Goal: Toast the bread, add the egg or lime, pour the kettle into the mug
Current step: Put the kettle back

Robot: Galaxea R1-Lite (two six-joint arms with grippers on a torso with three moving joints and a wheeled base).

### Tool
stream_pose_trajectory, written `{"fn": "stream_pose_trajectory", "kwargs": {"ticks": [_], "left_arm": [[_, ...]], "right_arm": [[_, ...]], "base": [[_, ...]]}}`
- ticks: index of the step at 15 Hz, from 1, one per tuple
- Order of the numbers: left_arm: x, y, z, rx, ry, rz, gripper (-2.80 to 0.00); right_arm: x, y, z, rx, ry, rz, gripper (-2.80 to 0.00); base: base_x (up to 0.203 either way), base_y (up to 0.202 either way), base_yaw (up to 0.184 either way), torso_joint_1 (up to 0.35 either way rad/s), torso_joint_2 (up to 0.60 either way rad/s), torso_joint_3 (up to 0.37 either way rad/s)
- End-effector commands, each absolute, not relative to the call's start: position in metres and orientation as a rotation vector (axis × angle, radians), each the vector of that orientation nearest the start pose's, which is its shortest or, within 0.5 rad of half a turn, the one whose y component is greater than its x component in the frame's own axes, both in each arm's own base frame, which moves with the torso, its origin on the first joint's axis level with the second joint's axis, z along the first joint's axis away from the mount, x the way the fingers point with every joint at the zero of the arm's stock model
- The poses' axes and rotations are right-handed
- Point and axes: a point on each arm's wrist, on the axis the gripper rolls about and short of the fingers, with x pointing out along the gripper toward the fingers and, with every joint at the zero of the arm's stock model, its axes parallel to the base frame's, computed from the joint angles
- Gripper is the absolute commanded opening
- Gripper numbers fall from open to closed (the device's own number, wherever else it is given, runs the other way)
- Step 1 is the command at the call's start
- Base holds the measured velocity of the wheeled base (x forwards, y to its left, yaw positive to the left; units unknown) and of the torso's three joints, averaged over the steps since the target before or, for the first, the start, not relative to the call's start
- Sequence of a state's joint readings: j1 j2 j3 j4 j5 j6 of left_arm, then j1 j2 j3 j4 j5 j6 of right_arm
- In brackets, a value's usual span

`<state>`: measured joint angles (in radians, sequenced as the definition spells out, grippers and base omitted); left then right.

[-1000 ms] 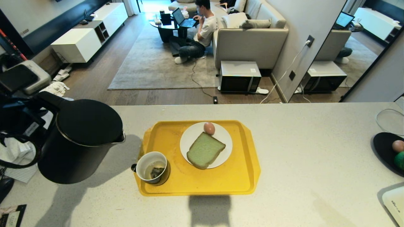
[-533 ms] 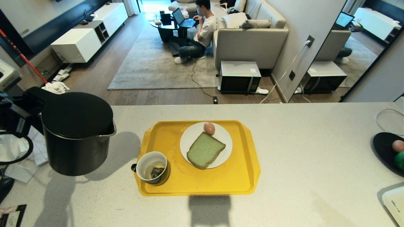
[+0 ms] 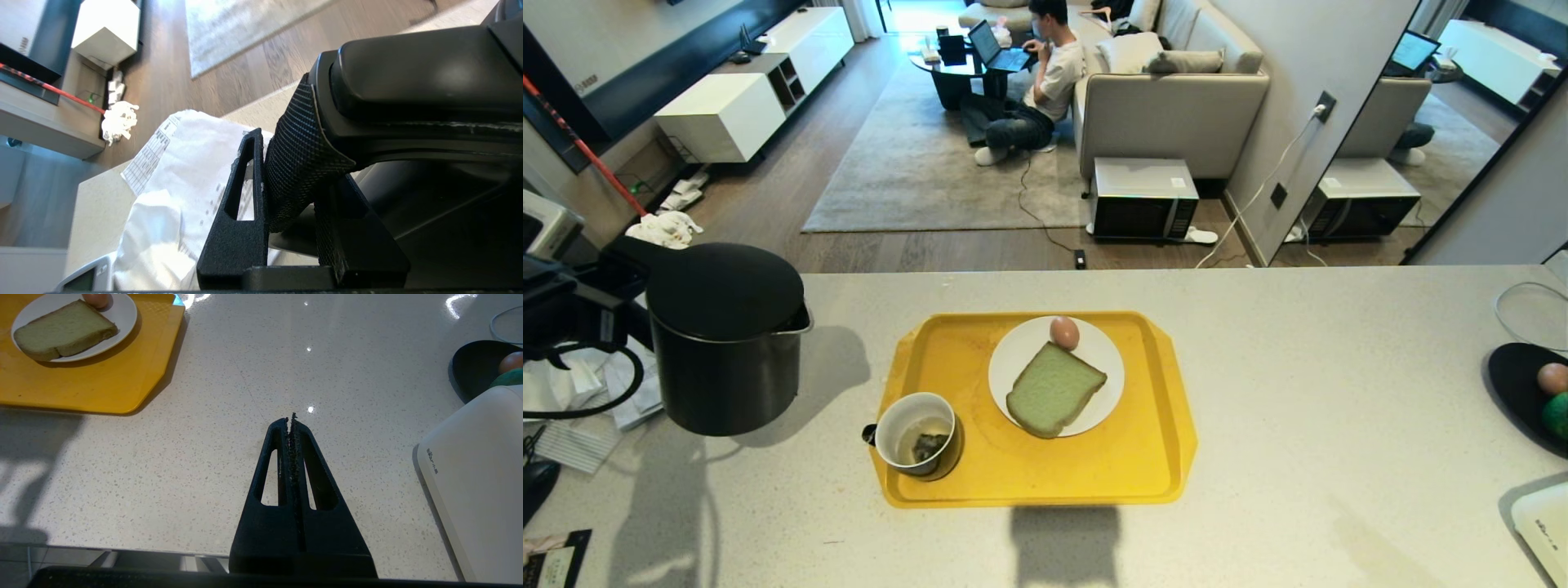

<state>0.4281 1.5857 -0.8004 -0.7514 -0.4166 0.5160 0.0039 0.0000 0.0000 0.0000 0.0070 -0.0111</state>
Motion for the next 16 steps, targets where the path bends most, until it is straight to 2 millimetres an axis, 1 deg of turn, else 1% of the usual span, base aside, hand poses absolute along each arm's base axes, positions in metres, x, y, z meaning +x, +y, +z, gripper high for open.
{"fn": "stream_pose_trajectory", "kwargs": {"ticks": [1, 4, 6, 10, 13, 16], "left_arm": [[0.289, 0.122, 0.194, 0.487, -0.008, 0.014, -2.80], [0.311, 0.127, 0.174, 0.464, -0.129, 0.027, -2.80], [0.318, 0.124, 0.169, 0.432, -0.155, 0.013, -2.80], [0.327, 0.120, 0.160, 0.411, -0.149, -0.010, -2.80], [0.339, 0.106, 0.158, 0.378, -0.166, -0.058, -2.80], [0.351, 0.098, 0.161, 0.363, -0.208, -0.076, -2.80]], "right_arm": [[-0.023, 0.000, 0.075, -0.012, 0.001, 0.012, -2.80], [-0.023, 0.000, 0.075, -0.012, 0.001, 0.012, -2.80], [-0.023, 0.000, 0.075, -0.012, 0.001, 0.014, -2.80], [-0.023, 0.000, 0.075, -0.012, 0.001, 0.012, -2.80], [-0.023, 0.000, 0.075, -0.012, 0.001, 0.012, -2.80], [-0.023, 0.000, 0.075, -0.012, 0.001, 0.012, -2.80]], "base": [[0.000, 0.000, 0.000, 0.000, 0.00, 0.000], [0.000, 0.000, 0.000, 0.000, 0.00, 0.000], [0.000, 0.000, 0.000, 0.000, 0.00, 0.000], [0.000, 0.000, 0.000, 0.000, 0.00, 0.000], [0.000, 0.000, 0.000, 0.000, 0.00, 0.000], [0.000, 0.000, 0.000, 0.000, 0.00, 0.000]]}}
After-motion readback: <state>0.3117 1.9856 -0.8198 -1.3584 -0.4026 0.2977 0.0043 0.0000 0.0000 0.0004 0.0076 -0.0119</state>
